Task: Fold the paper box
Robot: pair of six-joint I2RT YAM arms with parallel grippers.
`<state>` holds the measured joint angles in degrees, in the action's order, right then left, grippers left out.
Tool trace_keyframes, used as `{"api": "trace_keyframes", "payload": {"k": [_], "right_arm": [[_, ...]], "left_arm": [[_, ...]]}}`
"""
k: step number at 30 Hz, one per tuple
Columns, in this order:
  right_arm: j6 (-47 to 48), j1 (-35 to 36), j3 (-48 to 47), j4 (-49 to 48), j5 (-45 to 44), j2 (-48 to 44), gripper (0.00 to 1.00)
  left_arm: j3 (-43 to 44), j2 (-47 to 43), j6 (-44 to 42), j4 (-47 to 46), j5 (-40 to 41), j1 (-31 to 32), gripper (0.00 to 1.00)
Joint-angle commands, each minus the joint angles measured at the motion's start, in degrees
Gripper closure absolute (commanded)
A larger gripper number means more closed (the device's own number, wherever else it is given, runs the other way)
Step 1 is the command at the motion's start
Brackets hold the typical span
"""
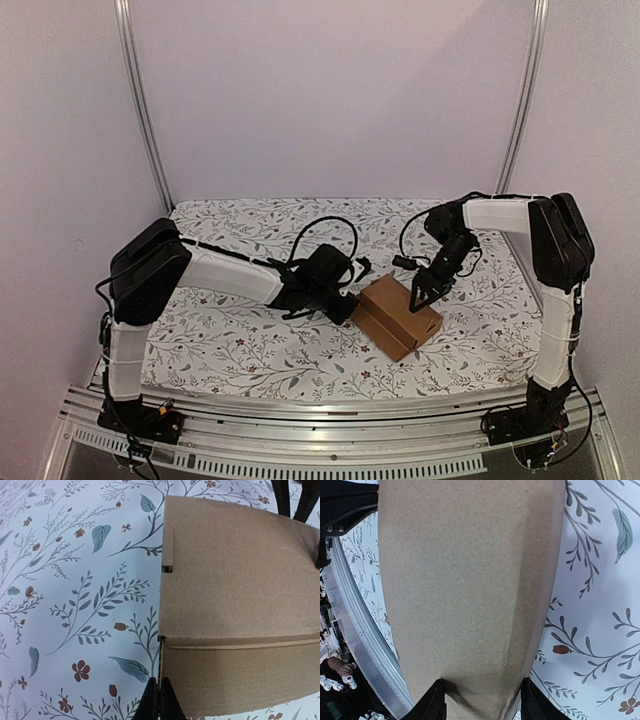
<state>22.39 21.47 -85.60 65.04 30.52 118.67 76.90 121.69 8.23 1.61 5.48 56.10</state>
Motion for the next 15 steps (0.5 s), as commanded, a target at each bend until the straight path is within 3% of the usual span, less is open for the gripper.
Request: {"api": "trace_keyframes", "payload": {"k": [1,15], "right_arm": [[2.18,2.98,1.36,-1.35,-6.43,0.48,0.52],[3.36,3.07,0.71,-0.92,3.38,0.14,0.51]], "left_arm": [[3.9,0.7,-0.98,1.06,0.74,0.28,1.0],[4.86,2.09,-3.04,-0.48,-1.09,-1.16,1.0]]}}
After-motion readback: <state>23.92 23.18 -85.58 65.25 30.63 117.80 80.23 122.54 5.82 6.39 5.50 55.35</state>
